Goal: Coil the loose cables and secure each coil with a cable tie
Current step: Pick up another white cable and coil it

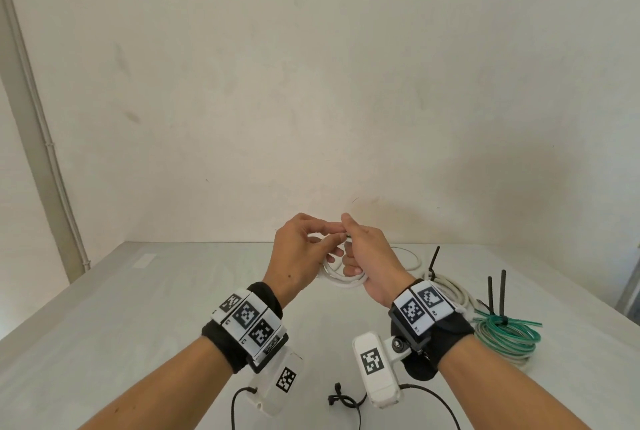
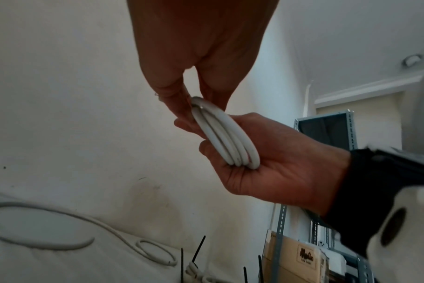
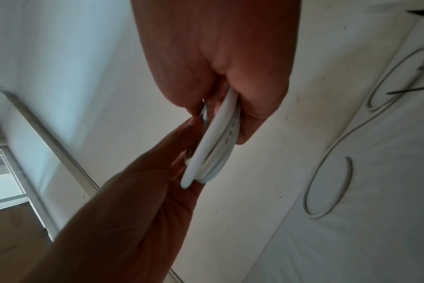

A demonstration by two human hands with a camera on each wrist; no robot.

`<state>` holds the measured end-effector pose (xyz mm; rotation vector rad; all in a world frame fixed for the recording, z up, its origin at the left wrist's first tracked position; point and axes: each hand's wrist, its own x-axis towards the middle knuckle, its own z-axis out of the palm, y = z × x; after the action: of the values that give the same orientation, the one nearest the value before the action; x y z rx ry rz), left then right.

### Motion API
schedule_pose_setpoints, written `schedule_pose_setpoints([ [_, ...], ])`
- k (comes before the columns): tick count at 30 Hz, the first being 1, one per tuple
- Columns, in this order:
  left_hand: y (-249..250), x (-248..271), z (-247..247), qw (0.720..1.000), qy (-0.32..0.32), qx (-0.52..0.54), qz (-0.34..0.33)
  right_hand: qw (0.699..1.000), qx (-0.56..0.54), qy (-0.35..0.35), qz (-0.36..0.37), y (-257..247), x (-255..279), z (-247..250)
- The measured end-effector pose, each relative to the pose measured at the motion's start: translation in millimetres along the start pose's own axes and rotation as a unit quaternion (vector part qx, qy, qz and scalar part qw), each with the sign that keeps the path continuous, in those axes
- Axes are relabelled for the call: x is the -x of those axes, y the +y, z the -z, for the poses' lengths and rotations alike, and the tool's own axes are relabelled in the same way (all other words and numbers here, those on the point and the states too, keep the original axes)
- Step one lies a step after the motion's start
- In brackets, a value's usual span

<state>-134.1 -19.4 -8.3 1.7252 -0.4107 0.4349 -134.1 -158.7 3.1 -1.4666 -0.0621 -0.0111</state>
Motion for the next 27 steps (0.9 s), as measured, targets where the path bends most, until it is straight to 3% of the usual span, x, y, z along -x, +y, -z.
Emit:
schedule_pose_setpoints([
  [3, 0.1, -2.4, 4.6, 1.0, 0.017, 0.013, 0.016, 1.0, 0.002, -0.008, -0.003, 2.1, -3.7, 1.2],
  [7, -0.7, -7.1, 6.3, 0.989, -0.004, -0.144, -0.024, 1.0, 0.01, 0.008, 0.019, 7.3, -8.6, 4.4],
  [9, 0.0, -10.1, 10.7, 0.959, -0.05, -0.277, -0.039, 0.998, 0.044, 0.017, 0.036, 9.9, -10.3, 4.8],
  [12, 4.4, -12.0, 16.0, 0.887, -0.09, -0.453, -0.026, 0.993, 0.098, 0.04, 0.058, 13.6, -10.8, 1.6],
  [15, 0.0, -13.9, 12.1, 0.868, -0.124, -0.481, -0.002, 0.991, 0.1, 0.054, 0.078, 13.8, -9.1, -2.4],
  [17, -2.5, -13.7, 9.8, 0.898, -0.16, -0.409, 0.032, 0.994, 0.065, 0.049, 0.078, 13.0, -8.5, -4.0],
  [20, 3.0, -5.1, 13.2, 0.963, -0.183, -0.171, 0.098, 0.995, 0.039, 0.044, 0.08, 7.9, -6.8, -4.7],
  [23, 4.9, 3.3, 14.6, 0.966, -0.205, 0.051, 0.15, 0.995, 0.025, 0.046, 0.086, 4.8, -9.4, -3.2],
  [27, 7.1, 5.6, 7.5, 0.966, -0.139, 0.142, 0.166, 0.994, 0.018, 0.056, 0.089, 2.6, -12.0, -7.1],
])
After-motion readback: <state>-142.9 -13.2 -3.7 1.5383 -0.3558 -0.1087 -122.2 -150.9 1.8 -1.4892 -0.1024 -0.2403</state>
